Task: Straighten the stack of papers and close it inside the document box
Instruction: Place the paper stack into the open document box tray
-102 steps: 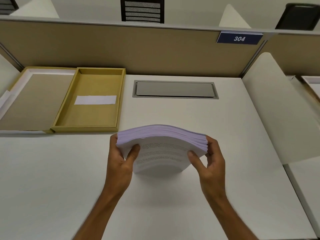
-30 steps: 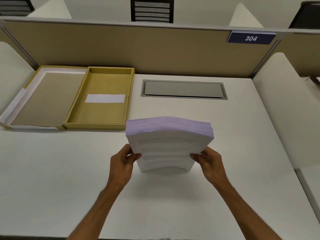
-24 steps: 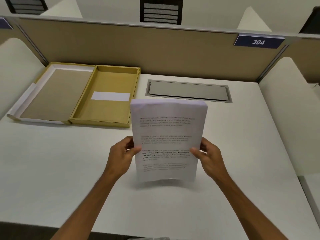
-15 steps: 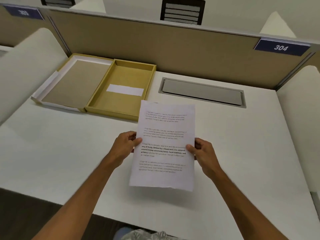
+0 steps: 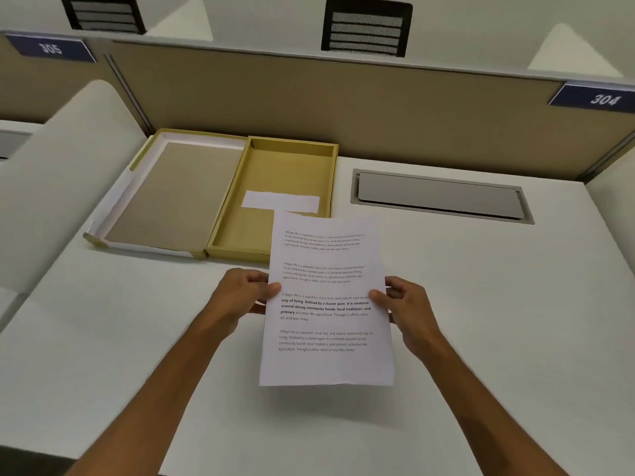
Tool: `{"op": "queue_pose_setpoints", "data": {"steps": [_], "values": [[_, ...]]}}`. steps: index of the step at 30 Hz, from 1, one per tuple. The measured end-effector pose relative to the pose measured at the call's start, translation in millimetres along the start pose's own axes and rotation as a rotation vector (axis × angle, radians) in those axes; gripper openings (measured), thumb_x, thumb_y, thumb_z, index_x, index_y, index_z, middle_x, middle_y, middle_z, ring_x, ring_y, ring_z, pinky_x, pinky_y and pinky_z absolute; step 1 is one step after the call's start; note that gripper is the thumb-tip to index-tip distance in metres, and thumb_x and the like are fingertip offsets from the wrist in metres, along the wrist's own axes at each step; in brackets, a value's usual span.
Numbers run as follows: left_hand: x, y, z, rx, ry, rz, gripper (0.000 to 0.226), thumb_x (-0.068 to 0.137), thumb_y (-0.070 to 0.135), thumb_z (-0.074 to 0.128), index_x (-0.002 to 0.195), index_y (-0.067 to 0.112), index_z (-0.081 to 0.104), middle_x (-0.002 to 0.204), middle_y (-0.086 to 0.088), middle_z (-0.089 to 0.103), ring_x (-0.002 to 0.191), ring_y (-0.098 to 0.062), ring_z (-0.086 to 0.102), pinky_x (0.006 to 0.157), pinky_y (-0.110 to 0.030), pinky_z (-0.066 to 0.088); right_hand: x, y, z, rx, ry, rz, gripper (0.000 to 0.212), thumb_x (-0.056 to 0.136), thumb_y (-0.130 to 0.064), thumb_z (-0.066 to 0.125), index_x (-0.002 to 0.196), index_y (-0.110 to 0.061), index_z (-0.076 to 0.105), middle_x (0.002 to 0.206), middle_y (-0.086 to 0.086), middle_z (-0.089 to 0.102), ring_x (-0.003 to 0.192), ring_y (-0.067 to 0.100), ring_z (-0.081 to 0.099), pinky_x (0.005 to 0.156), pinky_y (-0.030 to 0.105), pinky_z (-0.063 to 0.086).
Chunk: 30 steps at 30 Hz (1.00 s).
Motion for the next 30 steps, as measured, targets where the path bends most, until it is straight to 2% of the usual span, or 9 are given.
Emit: {"op": "queue_pose_setpoints", "data": {"steps": [5,9,11,14,19,23,26,27,30], "values": [[44,23,-63,-0.009,-0.036,0.016,0.014,0.085,0.010,0.076,0.098,0.006,0.075,0.087,-0.006,0.082,0.080,-0.024,0.079,0.069,-0.038,0.063,26,-28,57,0.017,0.098,-0.007,0.026,0.089,-0.006,0.073,0.115,-0.006,0.071,0.108,0.012,0.078,0.095,0.032,0.076,0.079,0.042,0.062],[86,50,-98,-0.038,-0.036,-0.001,0.024,0.081,0.006,0.079,0.103,-0.001,0.073,0.093,-0.016,0.080,0.083,-0.029,0.079,0.071,-0.039,0.063,53,-53,91,-0.003,0.161,-0.034,0.024,0.090,-0.007,0.073,0.113,-0.005,0.072,0.109,0.013,0.077,0.096,0.033,0.075,0.080,0.043,0.062],[107,64,-110,-0.027,-0.025,0.004,0.028,0.081,0.004,0.079,0.107,-0.003,0.071,0.096,-0.017,0.080,0.084,-0.029,0.079,0.066,-0.035,0.063,72,-66,103,-0.022,0.188,-0.039,0.024,0.090,-0.007,0.073,0.114,-0.006,0.072,0.108,0.013,0.077,0.095,0.033,0.075,0.076,0.039,0.061],[140,86,-121,0.019,0.014,0.018,0.031,0.083,0.004,0.078,0.111,-0.002,0.068,0.100,-0.016,0.078,0.084,-0.026,0.078,0.055,-0.029,0.061,106,-84,114,-0.045,0.209,-0.029,0.023,0.090,-0.006,0.072,0.113,-0.006,0.072,0.108,0.013,0.077,0.096,0.034,0.075,0.083,0.046,0.063],[195,110,-130,0.133,0.131,0.043,0.016,0.086,0.009,0.076,0.097,0.000,0.069,0.105,-0.013,0.077,0.069,-0.015,0.072,0.038,-0.019,0.052,170,-114,131,-0.166,0.253,-0.035,0.016,0.091,-0.008,0.071,0.107,-0.011,0.072,0.114,0.011,0.076,0.089,0.028,0.075,0.079,0.041,0.063],[234,120,-131,0.250,0.180,0.051,0.016,0.087,0.015,0.076,0.094,0.004,0.068,0.106,-0.011,0.077,0.070,-0.018,0.073,0.046,-0.024,0.052,216,-121,144,-0.282,0.274,-0.020,0.019,0.093,-0.013,0.070,0.111,-0.008,0.071,0.118,0.011,0.074,0.093,0.031,0.074,0.081,0.043,0.063],[259,125,-129,0.321,0.213,0.051,0.020,0.087,0.017,0.076,0.098,0.003,0.067,0.111,-0.012,0.075,0.082,-0.025,0.073,0.048,-0.024,0.050,241,-117,148,-0.334,0.300,-0.005,0.015,0.093,-0.014,0.070,0.107,-0.009,0.071,0.119,0.012,0.073,0.087,0.026,0.072,0.065,0.029,0.059],[266,125,-127,0.348,0.215,0.052,0.020,0.088,0.018,0.076,0.098,0.003,0.067,0.111,-0.013,0.074,0.083,-0.025,0.072,0.050,-0.024,0.051,248,-114,149,-0.360,0.308,0.007,0.012,0.093,-0.014,0.071,0.105,-0.010,0.070,0.119,0.012,0.073,0.086,0.026,0.071,0.064,0.029,0.059],[286,120,-120,0.448,0.217,0.055,0.022,0.087,0.019,0.076,0.099,0.002,0.068,0.109,-0.014,0.074,0.084,-0.027,0.073,0.065,-0.031,0.058,265,-102,150,-0.418,0.323,0.034,0.016,0.093,-0.013,0.070,0.107,-0.007,0.071,0.119,0.014,0.074,0.093,0.031,0.074,0.080,0.041,0.063]]}}
Point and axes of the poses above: each hand's wrist, its own x-axis towards the middle knuckle, its own z-axis out of the palm, y = z × x, the point moved 7 cm from there along x, towards the middle knuckle
